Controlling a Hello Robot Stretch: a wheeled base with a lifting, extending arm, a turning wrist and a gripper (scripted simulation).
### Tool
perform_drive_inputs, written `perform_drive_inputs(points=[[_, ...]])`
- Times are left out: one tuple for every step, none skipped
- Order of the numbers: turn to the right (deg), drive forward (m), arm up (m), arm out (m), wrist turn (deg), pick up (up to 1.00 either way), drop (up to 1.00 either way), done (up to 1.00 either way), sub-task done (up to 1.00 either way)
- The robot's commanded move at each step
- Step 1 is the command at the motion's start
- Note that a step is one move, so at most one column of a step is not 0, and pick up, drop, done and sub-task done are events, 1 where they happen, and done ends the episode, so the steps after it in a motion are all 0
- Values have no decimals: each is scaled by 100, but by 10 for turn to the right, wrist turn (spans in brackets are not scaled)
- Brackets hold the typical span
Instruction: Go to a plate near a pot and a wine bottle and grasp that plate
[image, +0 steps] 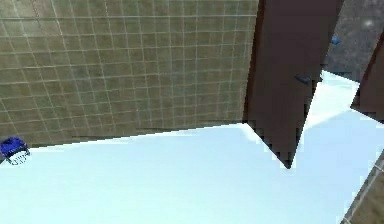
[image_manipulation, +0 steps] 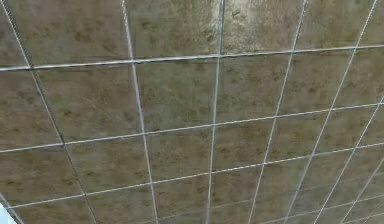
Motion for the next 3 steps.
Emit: perform_drive_inputs(points=[[-60,0,0,0,0,0,0,0,0],[-30,0,0,0,0,0,0,0,0],[0,40,0,0,0,0,0,0,0]])
